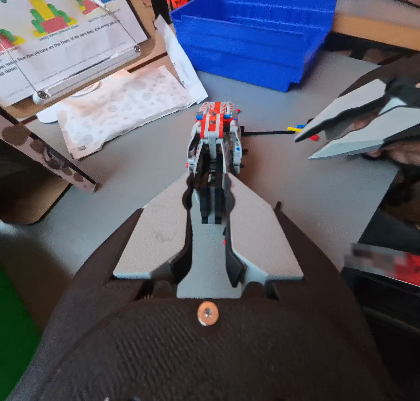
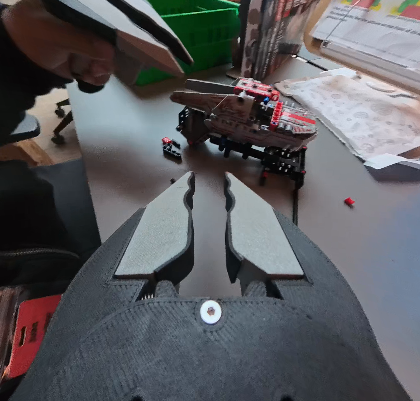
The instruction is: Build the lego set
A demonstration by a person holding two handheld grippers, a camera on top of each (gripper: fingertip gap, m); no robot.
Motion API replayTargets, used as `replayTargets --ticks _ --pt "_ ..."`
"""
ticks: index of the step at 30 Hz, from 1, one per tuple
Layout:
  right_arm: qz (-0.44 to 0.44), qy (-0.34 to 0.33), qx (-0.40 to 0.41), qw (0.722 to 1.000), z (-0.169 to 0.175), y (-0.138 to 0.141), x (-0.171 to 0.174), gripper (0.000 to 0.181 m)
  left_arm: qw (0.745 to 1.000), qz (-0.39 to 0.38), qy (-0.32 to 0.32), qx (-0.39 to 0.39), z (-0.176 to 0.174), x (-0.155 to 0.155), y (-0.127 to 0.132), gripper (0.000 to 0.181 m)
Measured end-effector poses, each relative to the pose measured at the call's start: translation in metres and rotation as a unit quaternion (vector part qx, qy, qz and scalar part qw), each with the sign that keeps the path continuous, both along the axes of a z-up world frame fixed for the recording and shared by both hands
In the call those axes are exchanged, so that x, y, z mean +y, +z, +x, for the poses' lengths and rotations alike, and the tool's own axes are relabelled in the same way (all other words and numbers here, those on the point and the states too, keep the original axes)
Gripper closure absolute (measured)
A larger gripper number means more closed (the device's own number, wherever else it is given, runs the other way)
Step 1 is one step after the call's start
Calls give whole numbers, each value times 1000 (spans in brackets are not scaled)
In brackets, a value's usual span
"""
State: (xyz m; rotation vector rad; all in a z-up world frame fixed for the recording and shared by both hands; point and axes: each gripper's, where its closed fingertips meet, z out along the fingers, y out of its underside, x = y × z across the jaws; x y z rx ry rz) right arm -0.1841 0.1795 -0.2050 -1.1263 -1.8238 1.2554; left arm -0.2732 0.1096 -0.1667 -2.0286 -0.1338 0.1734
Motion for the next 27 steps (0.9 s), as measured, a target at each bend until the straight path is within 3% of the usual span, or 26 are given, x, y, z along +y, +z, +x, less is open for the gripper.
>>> replayTargets --ticks 4,9,13,15,22,25,27 --pt "-2 -24 30 999 -12 9 2 150 998 -17 -22 49 7 3 6 156" --pt "-4 -30 22 999 -41 10 -5 143 993 -95 -49 50 15 16 -31 157" --pt "2 -33 31 999 -69 13 -10 139 991 -103 -55 60 12 20 -36 178" --pt "-2 -29 29 999 -78 14 -12 137 991 -100 -64 54 15 21 -37 178" --pt "-69 31 -12 997 -77 17 -12 147 990 -102 -81 48 15 21 -36 178" --pt "-162 77 -24 984 -73 28 -5 175 991 -105 -60 54 1 16 -36 176" --pt "-184 105 -35 977 -71 29 -3 181 992 -97 -75 34 4 16 -36 177"
